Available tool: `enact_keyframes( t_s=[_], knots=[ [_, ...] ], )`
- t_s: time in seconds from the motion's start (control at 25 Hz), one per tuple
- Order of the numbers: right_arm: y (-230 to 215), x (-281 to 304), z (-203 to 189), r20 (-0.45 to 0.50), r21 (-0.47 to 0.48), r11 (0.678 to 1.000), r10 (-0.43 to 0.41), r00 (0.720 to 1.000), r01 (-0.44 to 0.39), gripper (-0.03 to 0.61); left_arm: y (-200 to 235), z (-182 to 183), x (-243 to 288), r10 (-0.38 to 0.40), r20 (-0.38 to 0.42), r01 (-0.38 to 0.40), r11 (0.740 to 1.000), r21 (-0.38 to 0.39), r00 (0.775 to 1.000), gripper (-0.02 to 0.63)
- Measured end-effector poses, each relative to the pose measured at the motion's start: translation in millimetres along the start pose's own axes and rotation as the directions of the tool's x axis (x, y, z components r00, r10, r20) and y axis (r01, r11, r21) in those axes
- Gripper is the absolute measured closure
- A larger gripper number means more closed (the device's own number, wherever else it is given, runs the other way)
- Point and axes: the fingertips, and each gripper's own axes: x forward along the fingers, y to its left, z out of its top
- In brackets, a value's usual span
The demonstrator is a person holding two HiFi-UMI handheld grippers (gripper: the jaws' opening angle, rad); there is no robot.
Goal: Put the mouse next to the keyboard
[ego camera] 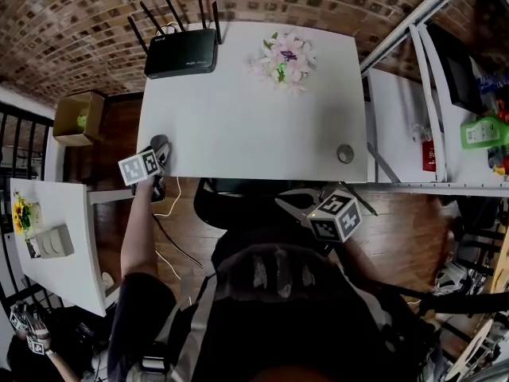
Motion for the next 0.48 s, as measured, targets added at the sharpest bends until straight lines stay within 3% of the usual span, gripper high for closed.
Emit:
enact_keyframes(
  t_s=[0.48],
  knots=[
    [-24, -29, -9, 0.028, 0.022, 1.000, 0.021, 0.999, -0.022, 0.574, -45, -5, 10, -0.003, -0.033, 0.004, 1.000, 0.011, 0.999, 0.339]
  ],
)
